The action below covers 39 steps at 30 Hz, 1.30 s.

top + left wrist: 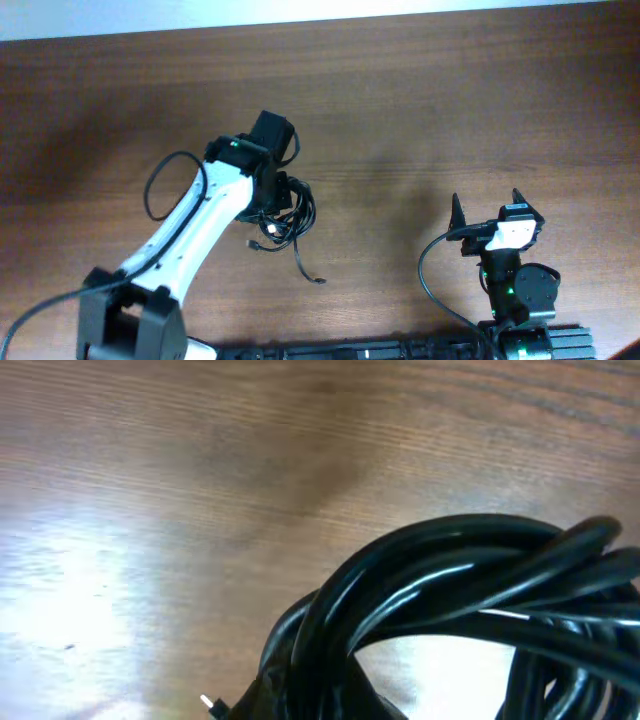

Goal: Untangle cables
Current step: 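Grasp the black cable coil with the left gripper and lift it, then move the right gripper toward the coil held by the left gripper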

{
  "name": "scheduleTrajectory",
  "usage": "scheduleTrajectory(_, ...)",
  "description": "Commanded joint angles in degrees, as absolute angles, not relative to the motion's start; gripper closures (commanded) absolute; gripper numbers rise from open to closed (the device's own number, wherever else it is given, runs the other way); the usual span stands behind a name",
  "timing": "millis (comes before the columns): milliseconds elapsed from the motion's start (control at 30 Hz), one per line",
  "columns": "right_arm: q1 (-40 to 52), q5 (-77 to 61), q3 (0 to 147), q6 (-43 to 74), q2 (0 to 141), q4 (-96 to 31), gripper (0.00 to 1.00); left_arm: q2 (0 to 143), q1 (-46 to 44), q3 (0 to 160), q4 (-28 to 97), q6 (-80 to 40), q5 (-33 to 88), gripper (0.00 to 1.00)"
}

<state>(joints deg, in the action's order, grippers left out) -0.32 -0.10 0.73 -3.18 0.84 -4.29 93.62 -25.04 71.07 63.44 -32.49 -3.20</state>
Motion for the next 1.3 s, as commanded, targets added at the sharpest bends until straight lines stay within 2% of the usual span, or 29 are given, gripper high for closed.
scheduleTrajectory(0,-0.05,0.64,0.32,-3.2,0.4,-1.39,0.01,84.82,-24.8,72.16,65.73,-30.28,-11.14,1.0)
scheduleTrajectory(67,-0.05,-1.17,0.32,-2.5,0.4,4.05,0.01,80.9,-24.8,72.16,65.87,-30.28,-12.56,1.0)
scheduleTrajectory(333,-0.05,-5.17,0.32,-2.33,0.4,-2.24,0.01,79.37,-24.8,72.16,68.03,-30.28,-13.52,1.0)
scheduleTrajectory(367,-0.05,-10.96,0.32,-2.24,0.4,-3.64,0.01,79.37,-24.82,72.16,67.99,-30.26,-13.54,1.0)
scheduleTrajectory(467,-0.01,-27.92,0.32,15.92,0.47,-2.72,0.01,79.37,-24.82,72.16,67.55,-25.85,-13.47,1.0)
scheduleTrajectory(567,-0.01,-26.04,0.34,21.47,0.47,4.62,0.02,79.37,-24.82,72.16,67.07,-25.76,-13.34,1.0)
scheduleTrajectory(633,-0.01,-23.31,2.87,21.5,2.57,4.8,0.02,79.37,-25.1,72.16,63.18,-17.89,-10.59,1.0)
scheduleTrajectory(700,-0.01,-23.35,8.36,21.5,10.26,2.13,0.02,79.35,-25.12,72.16,62.11,-11.57,-7.73,1.0)
scheduleTrajectory(800,0.01,-25.89,21.28,21.5,27.64,-4.01,0.01,79.37,-25.12,72.16,62.17,-10.96,-7.75,1.0)
scheduleTrajectory(867,0.01,-39.94,31.99,21.54,42.96,-8.14,0.02,79.37,-25.12,72.16,62.06,-11.0,-7.75,1.0)
scheduleTrajectory(933,-0.01,-62.37,36.77,21.56,57.93,-2.76,0.02,79.37,-25.12,72.16,61.3,-11.0,-7.73,1.0)
scheduleTrajectory(1000,0.01,-70.3,36.8,30.2,68.18,3.84,0.01,79.37,-25.1,72.16,61.25,-11.03,-7.75,1.0)
scheduleTrajectory(1067,0.47,-70.3,36.8,40.14,77.65,11.75,0.04,79.37,-25.12,72.16,61.28,-11.03,-7.73,1.0)
scheduleTrajectory(1133,3.86,-69.47,36.8,39.83,80.44,12.97,0.08,79.37,-25.12,72.16,60.86,-11.03,-7.7,1.0)
scheduleTrajectory(1200,11.38,-62.92,36.8,39.44,80.62,14.83,0.08,79.37,-25.12,72.16,60.86,-11.03,-6.76,1.0)
scheduleTrajectory(1267,17.58,-55.64,36.8,39.46,80.62,20.43,0.16,79.37,-25.12,72.16,60.88,-11.03,-6.22,1.0)
